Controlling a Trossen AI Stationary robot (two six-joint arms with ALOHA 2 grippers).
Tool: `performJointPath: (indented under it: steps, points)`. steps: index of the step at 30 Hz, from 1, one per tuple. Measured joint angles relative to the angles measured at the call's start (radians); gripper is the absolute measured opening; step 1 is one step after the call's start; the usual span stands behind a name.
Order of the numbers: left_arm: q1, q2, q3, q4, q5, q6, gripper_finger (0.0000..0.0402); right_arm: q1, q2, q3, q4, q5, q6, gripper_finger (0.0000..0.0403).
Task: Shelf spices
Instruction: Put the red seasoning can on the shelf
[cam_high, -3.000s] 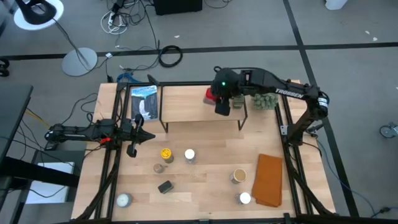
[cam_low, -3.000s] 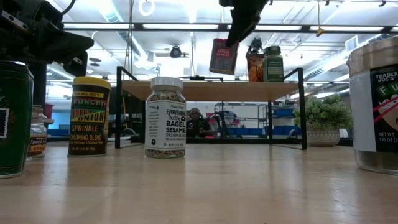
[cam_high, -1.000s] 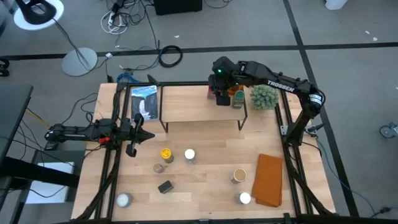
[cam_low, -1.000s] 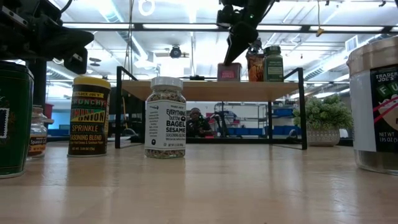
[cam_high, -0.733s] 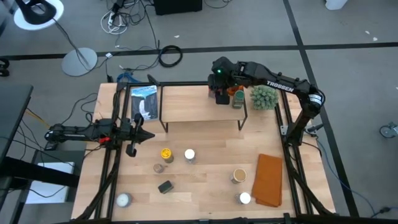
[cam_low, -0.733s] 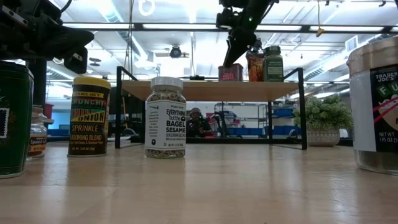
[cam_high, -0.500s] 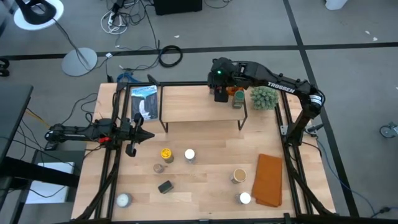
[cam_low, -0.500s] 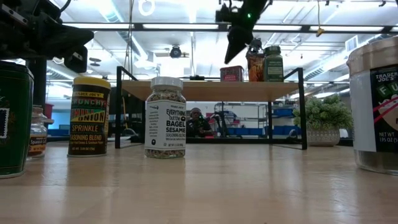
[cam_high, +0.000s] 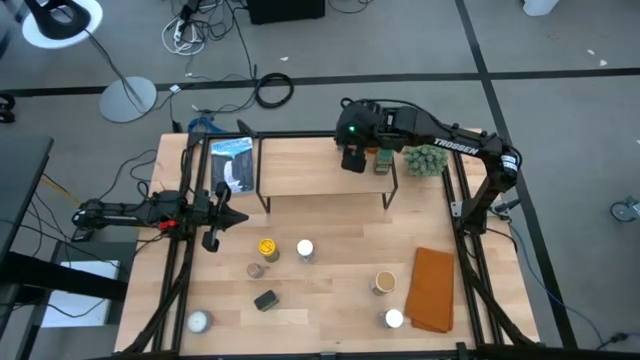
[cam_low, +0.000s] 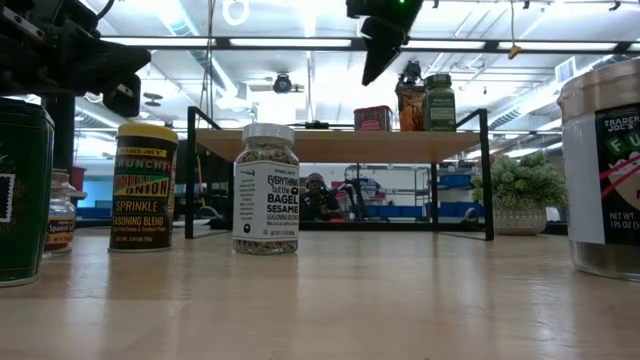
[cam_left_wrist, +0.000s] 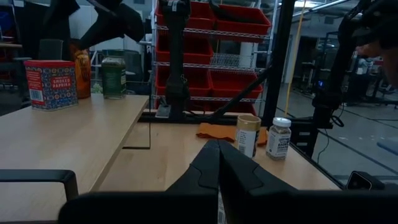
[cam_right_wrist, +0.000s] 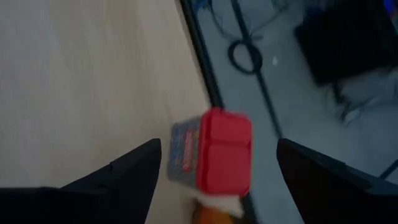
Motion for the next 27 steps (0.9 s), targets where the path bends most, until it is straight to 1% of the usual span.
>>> performJointPath:
  steps: [5, 8, 10, 12, 14, 16, 21, 22, 23, 27]
  points:
    - [0.0, 0.0, 0.0, 0.0, 0.0, 0.0, 0.0007, 0.004, 0.0, 0.0, -0.048, -0.029, 0.128, 0.031]
    - [0.0, 0.0, 0.0, 0.0, 0.0, 0.0, 0.0007, 0.006, 0.0, 0.0, -0.05, -0.069, 0.146, 0.0304]
    - [0.0, 0.0, 0.0, 0.0, 0.0, 0.0, 0.0007, 0.006, 0.0, 0.0, -0.051, -0.073, 0.152, 0.0291]
    - [0.0, 0.0, 0.0, -0.001, 0.0, 0.0, 0.0007, 0.006, 0.003, 0.0, -0.051, -0.074, 0.152, 0.0265]
    - [0.0, 0.0, 0.0, -0.001, 0.0, 0.0, 0.0007, 0.006, 0.004, 0.0, -0.056, -0.074, 0.152, 0.0224]
    - [0.0, 0.0, 0.0, -0.001, 0.0, 0.0, 0.0007, 0.007, 0.004, 0.0, -0.055, -0.074, 0.152, 0.0173]
    - [0.0, 0.0, 0.0, 0.0, 0.0, 0.0, 0.0007, 0.011, 0.004, 0.0, -0.059, -0.093, 0.143, 0.0028]
    - [0.0, 0.0, 0.0, -0.001, 0.0, 0.0, 0.0007, 0.011, 0.004, 0.0, -0.062, -0.101, 0.136, 0.0015]
    - [0.0, 0.0, 0.0, -0.001, 0.0, 0.0, 0.0007, 0.01, 0.004, -0.001, -0.062, -0.107, 0.134, 0.0012]
    - [0.0, 0.0, 0.0, -0.001, 0.0, 0.0, 0.0007, -0.001, 0.005, -0.029, -0.064, -0.126, 0.14, 0.0014]
